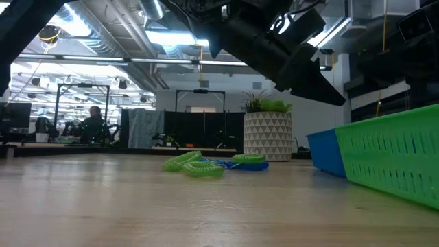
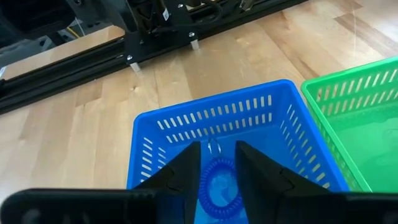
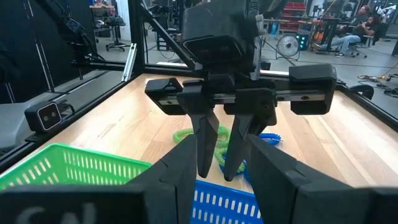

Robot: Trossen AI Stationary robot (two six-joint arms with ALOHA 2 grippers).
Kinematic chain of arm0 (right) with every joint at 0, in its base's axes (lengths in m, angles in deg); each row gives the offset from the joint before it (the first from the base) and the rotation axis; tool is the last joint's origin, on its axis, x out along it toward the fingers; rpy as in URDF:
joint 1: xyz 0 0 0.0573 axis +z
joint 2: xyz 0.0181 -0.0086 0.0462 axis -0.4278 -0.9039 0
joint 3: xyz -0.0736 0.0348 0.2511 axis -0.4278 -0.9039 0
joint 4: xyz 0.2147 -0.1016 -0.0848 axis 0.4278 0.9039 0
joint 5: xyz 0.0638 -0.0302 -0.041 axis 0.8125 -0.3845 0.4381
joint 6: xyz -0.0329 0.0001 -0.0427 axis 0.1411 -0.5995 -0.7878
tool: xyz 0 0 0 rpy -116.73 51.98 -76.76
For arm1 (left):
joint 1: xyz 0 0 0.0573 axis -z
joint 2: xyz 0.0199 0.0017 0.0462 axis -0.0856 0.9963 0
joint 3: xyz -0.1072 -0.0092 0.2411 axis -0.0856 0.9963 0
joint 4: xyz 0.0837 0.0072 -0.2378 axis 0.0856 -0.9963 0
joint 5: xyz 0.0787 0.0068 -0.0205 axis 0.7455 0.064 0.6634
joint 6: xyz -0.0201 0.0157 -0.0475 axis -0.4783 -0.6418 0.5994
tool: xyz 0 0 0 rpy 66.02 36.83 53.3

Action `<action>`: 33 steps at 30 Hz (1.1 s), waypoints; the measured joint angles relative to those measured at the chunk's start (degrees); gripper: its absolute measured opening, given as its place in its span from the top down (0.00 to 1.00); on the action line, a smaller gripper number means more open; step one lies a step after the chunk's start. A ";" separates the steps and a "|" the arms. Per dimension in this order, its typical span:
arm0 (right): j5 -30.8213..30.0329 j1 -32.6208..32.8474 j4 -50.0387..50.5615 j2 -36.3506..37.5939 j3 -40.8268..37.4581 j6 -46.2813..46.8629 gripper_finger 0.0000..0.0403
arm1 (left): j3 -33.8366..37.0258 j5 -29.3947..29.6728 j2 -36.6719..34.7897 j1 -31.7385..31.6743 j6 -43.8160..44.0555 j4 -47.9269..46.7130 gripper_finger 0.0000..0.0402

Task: Sort spring keychains
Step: Put the green spring keychain into the green bin

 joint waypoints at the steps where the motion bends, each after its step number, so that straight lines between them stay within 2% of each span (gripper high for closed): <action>1: 0.00 0.00 0.00 0.01 -0.01 -0.01 0.66 | 0.00 0.00 0.00 0.02 0.21 -0.01 0.77; 10: 0.00 0.01 0.00 0.01 -0.01 0.00 0.66 | 0.00 0.00 -0.02 0.84 1.51 -0.76 0.81; 15: 0.00 -0.01 0.00 0.01 -0.02 0.00 0.66 | 0.04 0.21 -1.07 1.98 0.48 -6.55 0.81; 18: 0.00 0.00 0.00 0.01 0.00 0.00 0.66 | 0.09 2.72 -2.16 2.60 -1.08 -11.05 0.80; 23: 0.02 0.01 0.02 -0.01 -0.01 -0.02 0.66 | 0.06 5.93 -6.60 3.13 -2.31 -19.28 0.81; 28: 0.24 0.00 0.00 -0.01 -0.02 0.00 0.66 | 0.13 4.87 -10.96 3.32 -4.33 -25.75 0.82; 33: 0.15 0.00 0.00 -0.01 0.00 -0.01 0.66 | 3.38 3.22 -15.41 3.06 -4.25 -30.03 0.82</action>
